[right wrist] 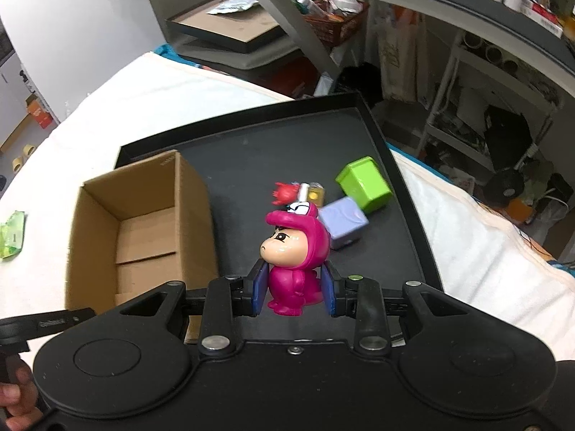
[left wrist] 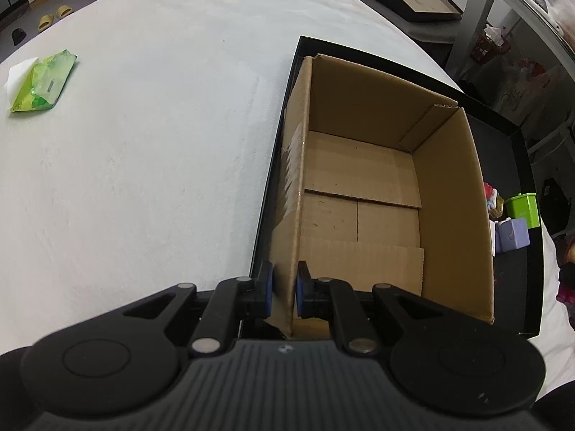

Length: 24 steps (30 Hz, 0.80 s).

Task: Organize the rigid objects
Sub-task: 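Carry the pink figurine with the right gripper into the cardboard box and release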

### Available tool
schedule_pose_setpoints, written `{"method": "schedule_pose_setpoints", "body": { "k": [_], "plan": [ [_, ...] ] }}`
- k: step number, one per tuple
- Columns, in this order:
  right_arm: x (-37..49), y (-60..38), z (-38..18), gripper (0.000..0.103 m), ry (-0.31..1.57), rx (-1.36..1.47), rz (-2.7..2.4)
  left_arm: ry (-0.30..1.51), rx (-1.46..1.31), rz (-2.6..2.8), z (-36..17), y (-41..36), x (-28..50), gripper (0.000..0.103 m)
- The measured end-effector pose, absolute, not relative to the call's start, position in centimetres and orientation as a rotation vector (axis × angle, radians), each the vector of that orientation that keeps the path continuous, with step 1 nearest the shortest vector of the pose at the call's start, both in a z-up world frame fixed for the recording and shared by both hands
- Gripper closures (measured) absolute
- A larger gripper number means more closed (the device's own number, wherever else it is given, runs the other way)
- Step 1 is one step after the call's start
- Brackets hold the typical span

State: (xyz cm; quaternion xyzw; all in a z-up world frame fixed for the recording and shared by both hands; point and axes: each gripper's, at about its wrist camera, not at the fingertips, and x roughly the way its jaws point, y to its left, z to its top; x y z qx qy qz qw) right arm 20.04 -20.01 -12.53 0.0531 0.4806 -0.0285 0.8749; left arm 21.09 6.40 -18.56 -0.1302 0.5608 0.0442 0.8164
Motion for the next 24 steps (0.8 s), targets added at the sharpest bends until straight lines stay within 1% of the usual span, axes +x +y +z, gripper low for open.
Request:
{"method": "schedule_pose_setpoints", "body": {
  "k": [9, 24],
  "plan": [
    [20.5, -16.1, -11.9, 0.072, 0.982, 0.064, -0.008, 1.199, -0.307, 0.069, -18.8, 7.0, 21.1, 0.091],
    [21.4, -9.7, -12.7, 0.072, 0.979, 0.010, 0.124, 1.183, -0.345, 0.035, -19.1, 7.8, 20.6, 0.090]
  ]
}}
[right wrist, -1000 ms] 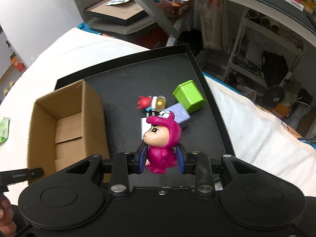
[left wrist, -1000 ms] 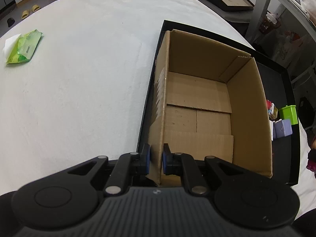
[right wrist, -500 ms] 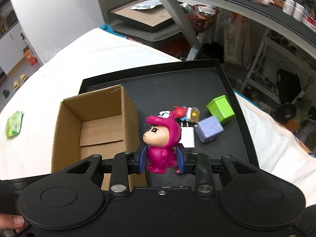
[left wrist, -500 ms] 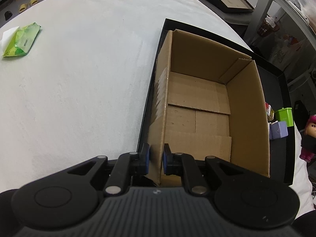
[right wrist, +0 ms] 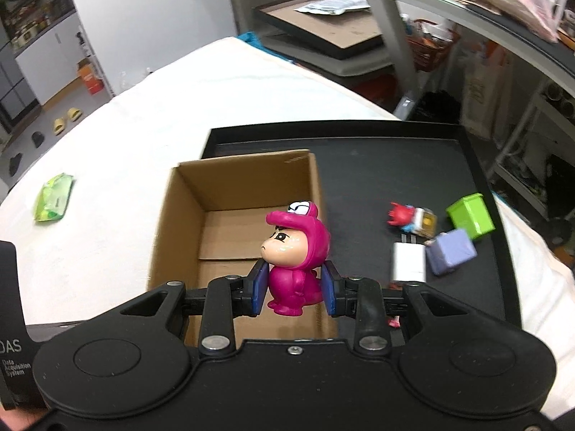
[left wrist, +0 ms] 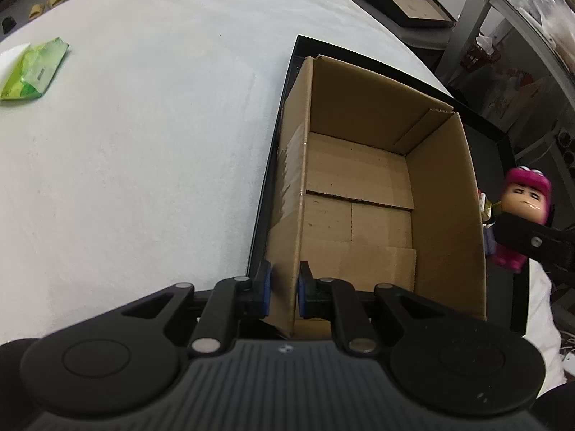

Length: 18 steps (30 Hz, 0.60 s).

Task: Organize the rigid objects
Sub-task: 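Carry the pink figurine with the right gripper into the cardboard box and release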

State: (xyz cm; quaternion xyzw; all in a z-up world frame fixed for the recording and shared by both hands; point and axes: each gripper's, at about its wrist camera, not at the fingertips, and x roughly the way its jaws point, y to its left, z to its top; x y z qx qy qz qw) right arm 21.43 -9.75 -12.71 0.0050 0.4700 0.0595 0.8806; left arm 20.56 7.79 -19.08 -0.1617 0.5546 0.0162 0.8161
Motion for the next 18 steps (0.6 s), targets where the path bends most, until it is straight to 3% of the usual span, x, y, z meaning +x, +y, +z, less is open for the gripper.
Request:
{"method": "schedule_pose_setpoints", "body": {
  "k": [15, 17, 18],
  "plan": [
    [24.2, -5.9, -13.3, 0.071, 0.948, 0.007, 0.270, 1.179, -0.409, 0.037, -19.2, 9.2, 20.6, 0.089],
    [24.5, -5.2, -13.2, 0.067, 0.936, 0.016, 0.296, 1.177, -0.411, 0.041, -19.1, 9.4, 20.5, 0.089],
    [24.5, -5.1, -13.1, 0.060, 0.929, 0.019, 0.298, 1.176, -0.413, 0.044, -19.0, 9.5, 20.5, 0.089]
  ]
}}
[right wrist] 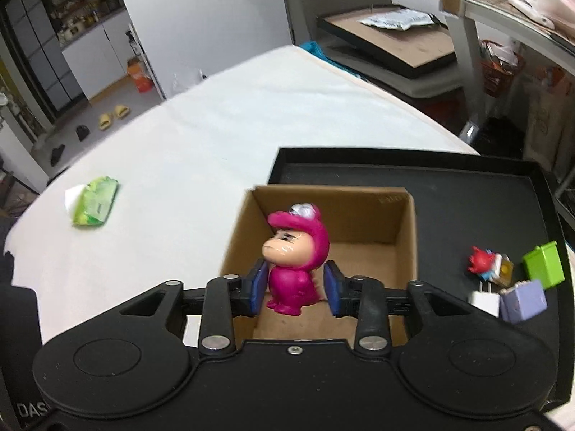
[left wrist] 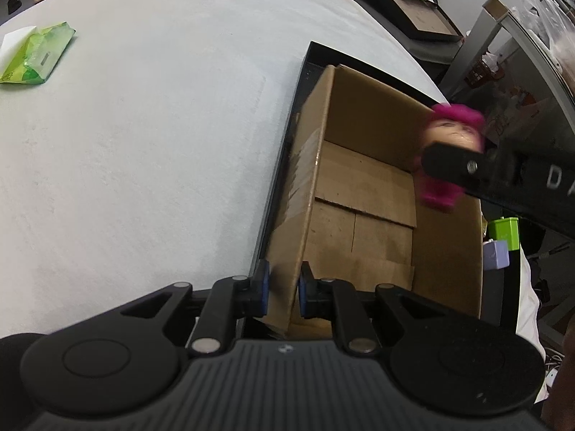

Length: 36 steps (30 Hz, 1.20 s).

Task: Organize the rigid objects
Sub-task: 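Carry the pink figurine with the right gripper into the cardboard box and release, then move the right gripper to the lavender cube and close on it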

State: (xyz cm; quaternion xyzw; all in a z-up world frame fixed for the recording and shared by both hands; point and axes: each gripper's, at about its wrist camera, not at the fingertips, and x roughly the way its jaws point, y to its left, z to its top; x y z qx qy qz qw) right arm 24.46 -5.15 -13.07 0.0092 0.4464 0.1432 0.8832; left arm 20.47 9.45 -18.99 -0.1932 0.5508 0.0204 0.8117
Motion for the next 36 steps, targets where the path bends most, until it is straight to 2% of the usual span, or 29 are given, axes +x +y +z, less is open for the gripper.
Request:
{"method": "schedule_pose_setpoints", "body": {
  "k": [1, 9, 12, 17, 20, 26, 36],
  "plan": [
    [24.3, -5.3, -13.0, 0.055, 0.925, 0.024, 0.299, 1.175, -0.413, 0.047, -18.9, 9.5, 20.4, 0.089],
    [22.7, -8.4, -13.1, 0.055, 0.949, 0.070, 0.281, 1.195, -0.384, 0.076, -18.5, 8.7, 20.7, 0.086],
    [22.2, -9.9, -13.0, 0.054, 0.936, 0.080, 0.263, 1.201, -0.371, 0.100, -18.3, 8.4, 21.0, 0.079],
    [21.2, -12.8, -12.8, 0.054, 0.912, 0.105, 0.226, 1.184, -0.333, 0.172, -17.7, 8.1, 20.8, 0.060],
    [20.8, -14.5, -13.0, 0.054, 0.903, 0.121, 0.203, 1.166, -0.315, 0.198, -17.3, 7.9, 20.7, 0.055],
    [19.9, -17.1, -14.3, 0.053, 0.895, 0.157, 0.163, 1.160, -0.268, 0.198, -16.9, 6.6, 20.9, 0.051],
    [19.5, -20.8, -18.1, 0.049, 0.898, 0.165, 0.094, 1.178, -0.213, 0.232, -17.4, 5.1, 21.5, 0.050]
  ]
}}
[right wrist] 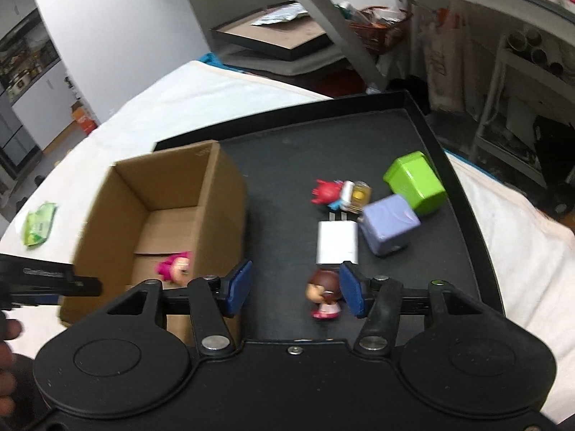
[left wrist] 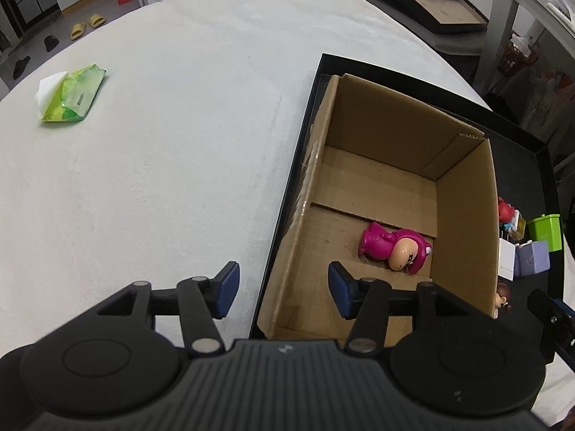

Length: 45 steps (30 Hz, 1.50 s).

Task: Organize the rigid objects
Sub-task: 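Move the right gripper to the lavender cube and close on it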

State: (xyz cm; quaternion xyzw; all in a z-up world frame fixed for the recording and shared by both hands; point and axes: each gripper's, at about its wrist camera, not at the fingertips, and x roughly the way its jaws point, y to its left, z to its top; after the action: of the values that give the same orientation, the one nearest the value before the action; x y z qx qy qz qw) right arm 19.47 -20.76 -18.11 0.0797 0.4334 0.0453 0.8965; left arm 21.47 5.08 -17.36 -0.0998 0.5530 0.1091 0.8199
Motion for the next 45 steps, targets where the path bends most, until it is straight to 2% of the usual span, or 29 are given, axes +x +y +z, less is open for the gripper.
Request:
{"method": "schedule_pose_setpoints", "body": {
  "k": [18, 22, 26, 27, 29, 30, 45],
  "plan": [
    [23.2, -25.9, -22.1, 0.049, 0.903, 0.148, 0.040, 1.206, -0.111, 0.272, -17.6, 2.7, 24.1, 0.050],
    [24.8, -26.6, -22.4, 0.042, 0.892, 0.110, 0.035, 1.223, -0.097, 0.277, -17.8, 2.3, 24.8, 0.050],
    [25.8, -26.8, -23.4, 0.041, 0.871, 0.058, 0.054, 1.239, -0.083, 0.269, -18.1, 1.8, 25.2, 0.050],
    [26.0, -26.7, -23.7, 0.041, 0.871, 0.046, 0.057, 1.242, -0.078, 0.267, -18.2, 1.8, 25.3, 0.050],
    [26.3, -26.4, -24.3, 0.056, 0.880, 0.030, 0.075, 1.246, -0.065, 0.281, -18.4, 1.7, 25.5, 0.050],
    [26.4, -26.1, -24.4, 0.059, 0.879, 0.026, 0.085, 1.250, -0.059, 0.285, -18.6, 1.7, 25.6, 0.050],
    [25.9, -26.1, -22.4, 0.060, 0.803, 0.083, 0.111, 1.224, -0.020, 0.266, -18.8, 1.0, 24.9, 0.050]
  ]
}}
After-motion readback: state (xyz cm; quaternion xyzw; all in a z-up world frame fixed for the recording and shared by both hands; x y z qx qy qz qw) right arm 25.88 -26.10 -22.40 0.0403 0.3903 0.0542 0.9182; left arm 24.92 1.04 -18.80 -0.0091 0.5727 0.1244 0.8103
